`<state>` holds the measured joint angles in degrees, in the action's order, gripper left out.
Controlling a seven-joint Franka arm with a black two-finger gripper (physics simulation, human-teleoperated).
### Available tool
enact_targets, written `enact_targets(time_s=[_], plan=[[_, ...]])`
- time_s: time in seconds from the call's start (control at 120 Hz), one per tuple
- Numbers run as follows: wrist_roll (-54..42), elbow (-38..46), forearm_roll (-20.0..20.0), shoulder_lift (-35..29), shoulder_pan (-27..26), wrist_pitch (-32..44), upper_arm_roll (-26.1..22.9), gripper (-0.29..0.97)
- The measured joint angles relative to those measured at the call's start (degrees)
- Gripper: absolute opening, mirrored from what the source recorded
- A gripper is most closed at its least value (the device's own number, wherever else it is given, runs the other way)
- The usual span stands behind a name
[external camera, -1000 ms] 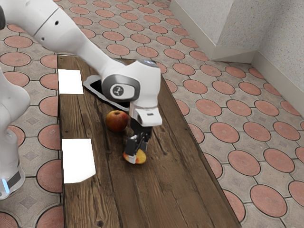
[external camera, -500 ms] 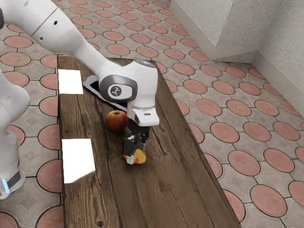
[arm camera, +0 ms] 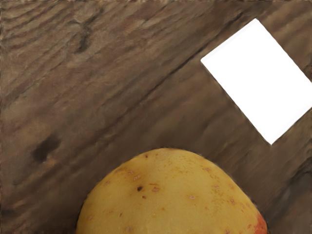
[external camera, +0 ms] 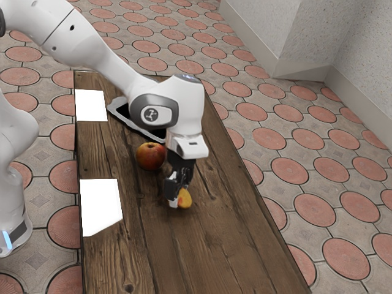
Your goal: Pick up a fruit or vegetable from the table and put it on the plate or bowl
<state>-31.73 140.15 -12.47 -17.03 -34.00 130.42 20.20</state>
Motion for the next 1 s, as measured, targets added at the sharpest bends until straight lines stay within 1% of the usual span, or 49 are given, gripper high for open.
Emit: enact_targets(time_s=[0.05, 0.075, 0.133, 0.2, 0.25, 0.3, 0.342, 0.4, 0.433, 0.475, 0.508, 0.592, 0.658, 0.792, 0.9, 1.0], plan=[[0.3, -0.1, 0.1, -0.1, 0.1, 0.0, 0.0, 0.26], [0.4, -0.3, 0.2, -0.2, 0.4, 0.0, 0.0, 0.23], [0.7, -1.3, 0.4, -0.4, 1.6, 0.1, 0.0, 0.25], [1.0, -2.5, 0.4, -0.5, 4.3, 0.1, -0.1, 0.26], [1.2, -3.3, 0.3, -0.5, 7.7, 0.1, -0.4, 0.26], [1.3, -4.0, -0.2, -0.3, 12.9, 0.1, -2.0, 0.26], [1.4, -4.2, -1.1, -0.2, 19.8, 0.1, -5.8, 0.26], [1.6, -4.3, -2.4, -0.8, 27.8, 0.1, -8.9, 0.25], [1.7, -4.2, -2.9, -1.8, 32.4, 0.0, -10.8, 0.25], [1.8, -3.9, -3.5, -4.0, 39.8, -0.1, -14.9, 0.26], [1.9, -3.5, -3.8, -5.6, 44.2, -0.2, -16.9, 0.26], [2.1, -0.7, -4.4, -10.7, 50.7, -0.6, -18.8, 0.26], [2.2, 0.4, -4.7, -13.1, 55.2, -1.6, -19.8, 0.26], [2.4, 0.8, -4.9, -13.6, 61.9, -3.8, -20.6, 0.26], [2.5, 0.8, -5.0, -12.1, 65.3, -4.9, -20.6, 0.25], [2.6, 0.8, -5.0, -10.7, 67.5, -5.5, -20.6, 0.25]])
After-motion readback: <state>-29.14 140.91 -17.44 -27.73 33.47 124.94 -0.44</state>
